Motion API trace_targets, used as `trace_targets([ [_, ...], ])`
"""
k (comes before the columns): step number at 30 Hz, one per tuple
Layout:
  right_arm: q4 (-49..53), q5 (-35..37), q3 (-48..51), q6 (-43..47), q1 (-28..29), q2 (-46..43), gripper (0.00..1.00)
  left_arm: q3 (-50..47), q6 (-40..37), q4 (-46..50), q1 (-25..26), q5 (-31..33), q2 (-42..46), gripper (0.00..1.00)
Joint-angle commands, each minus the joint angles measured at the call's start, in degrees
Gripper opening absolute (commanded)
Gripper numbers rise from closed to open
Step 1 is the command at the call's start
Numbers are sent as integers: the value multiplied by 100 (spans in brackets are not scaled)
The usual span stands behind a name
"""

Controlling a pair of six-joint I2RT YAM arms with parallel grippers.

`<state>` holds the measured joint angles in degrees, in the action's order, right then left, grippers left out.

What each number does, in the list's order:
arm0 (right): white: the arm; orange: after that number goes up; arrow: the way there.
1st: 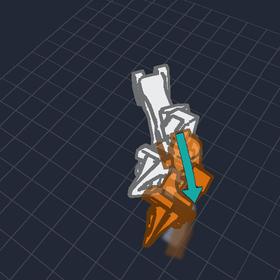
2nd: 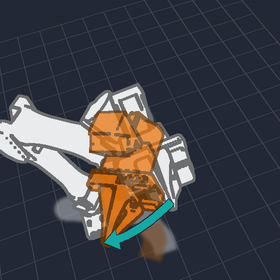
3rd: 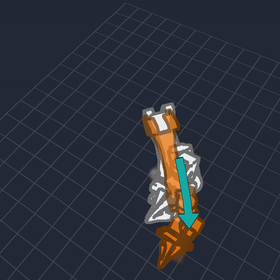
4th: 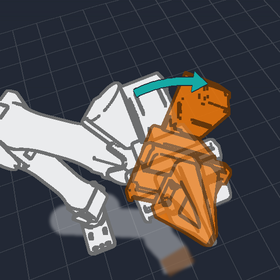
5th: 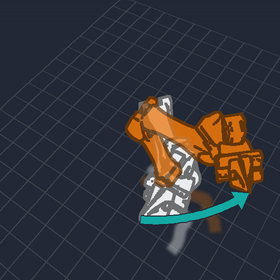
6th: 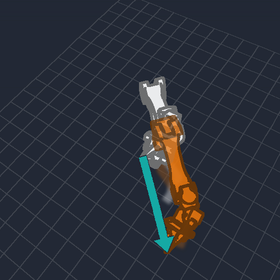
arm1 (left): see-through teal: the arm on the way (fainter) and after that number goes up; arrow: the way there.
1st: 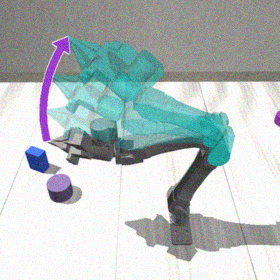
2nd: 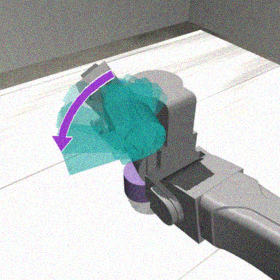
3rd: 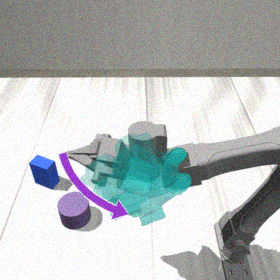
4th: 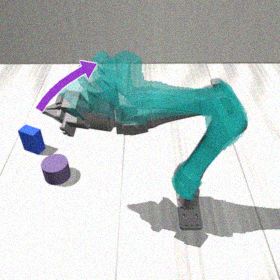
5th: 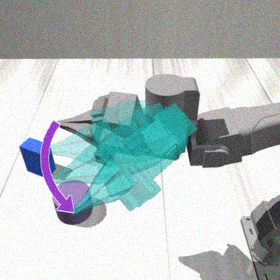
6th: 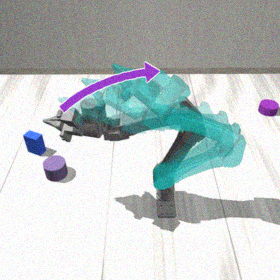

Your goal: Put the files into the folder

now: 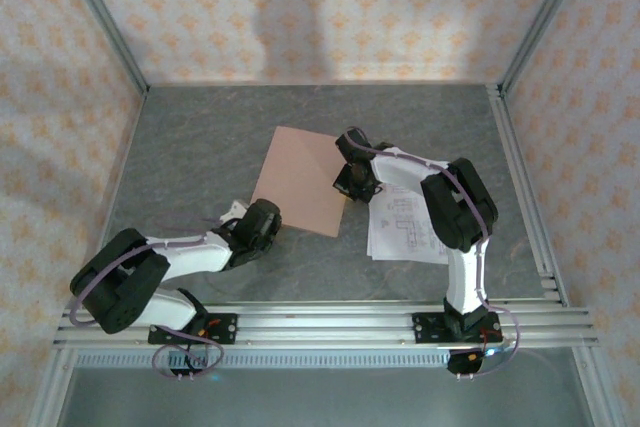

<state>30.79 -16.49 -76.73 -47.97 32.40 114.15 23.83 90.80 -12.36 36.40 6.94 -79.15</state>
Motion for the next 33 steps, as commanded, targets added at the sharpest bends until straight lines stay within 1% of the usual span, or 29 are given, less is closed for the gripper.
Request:
trace_targets([
  [1,130,67,211,84,-2,548,0,51,209,-90,102,288,72,0],
  [5,56,25,237,115,1,418,1,8,389,1,131,361,267,0],
  [8,-70,-40,299,143,-9,131,12,-83,628,-50,144,345,431,0],
  [13,74,-96,169,281,-63,-566,35,-204,971,12,139,371,913,0],
  [16,271,-69,18,374,-100,-984,43,-203,1050,257,140,421,1246,0],
  [19,200,-177,103,333,-197,-1407,50,-295,1188,245,139,412,1424,0],
  [22,-338,-642,566,117,-371,-1724,53,-526,1471,-92,139,354,1480,0],
  [26,-1443,-1412,1179,-161,-498,-1922,58,-752,1849,-540,143,239,1566,0],
  [29,-1830,-1630,1351,-222,-496,-1821,60,-818,2008,-551,139,212,1800,0],
  [33,-2273,-1848,1476,-311,-504,-1417,60,-897,2181,-465,139,163,2071,0],
])
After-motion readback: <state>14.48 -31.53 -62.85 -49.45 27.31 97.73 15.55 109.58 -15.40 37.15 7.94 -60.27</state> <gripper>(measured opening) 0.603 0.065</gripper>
